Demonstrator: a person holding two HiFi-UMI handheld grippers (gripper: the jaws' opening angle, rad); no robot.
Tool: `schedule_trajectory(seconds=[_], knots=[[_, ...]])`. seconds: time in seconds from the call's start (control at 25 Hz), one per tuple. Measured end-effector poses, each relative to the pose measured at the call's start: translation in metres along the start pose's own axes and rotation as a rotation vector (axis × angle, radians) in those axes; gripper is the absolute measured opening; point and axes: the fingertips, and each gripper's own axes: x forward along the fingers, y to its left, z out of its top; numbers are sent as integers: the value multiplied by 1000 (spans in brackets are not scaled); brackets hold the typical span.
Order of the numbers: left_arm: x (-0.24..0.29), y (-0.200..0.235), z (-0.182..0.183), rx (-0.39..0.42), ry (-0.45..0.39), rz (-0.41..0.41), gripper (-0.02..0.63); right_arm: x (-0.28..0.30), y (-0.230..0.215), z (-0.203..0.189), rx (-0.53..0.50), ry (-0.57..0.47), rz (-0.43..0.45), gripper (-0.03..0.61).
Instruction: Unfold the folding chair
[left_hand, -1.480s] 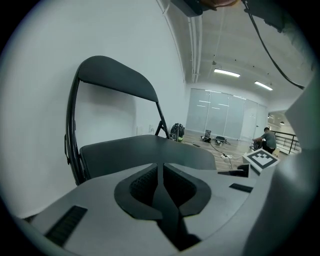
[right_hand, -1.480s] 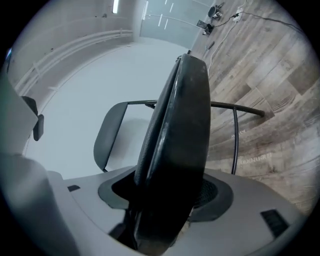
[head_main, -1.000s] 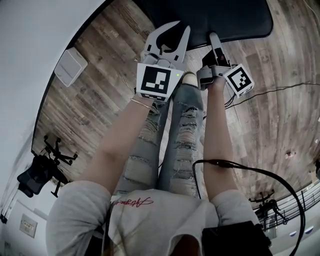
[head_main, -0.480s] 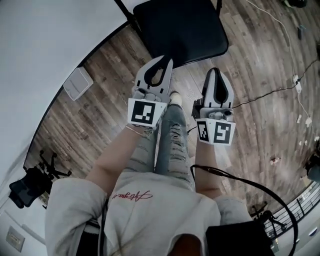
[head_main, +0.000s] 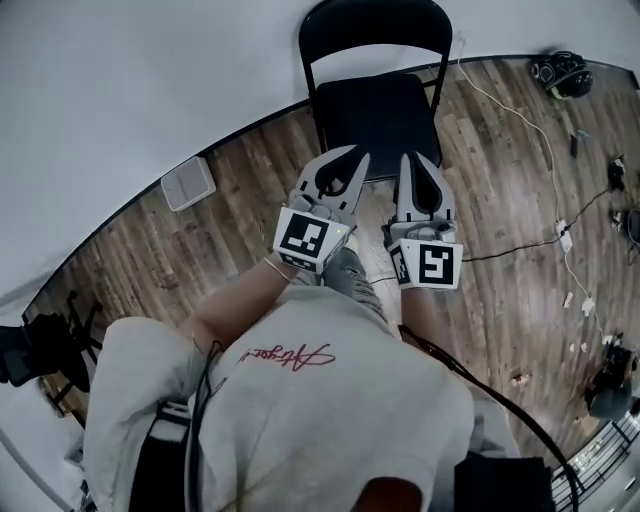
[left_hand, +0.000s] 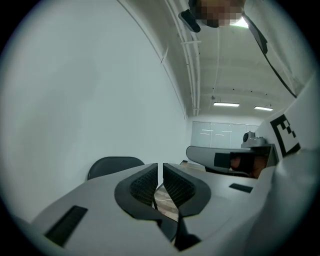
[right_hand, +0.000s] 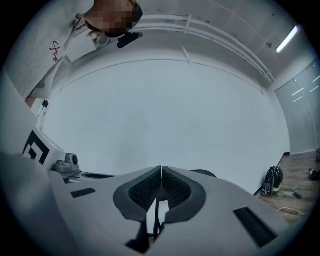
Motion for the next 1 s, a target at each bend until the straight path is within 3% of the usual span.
schedule_trajectory(seconds=[0.24, 1.0], knots=[[0, 5, 23, 27, -55, 11, 43, 11, 9, 3, -26, 8, 4, 20], [-5, 19, 43, 72, -103, 9, 41, 21, 18, 16, -41, -12, 7, 16]])
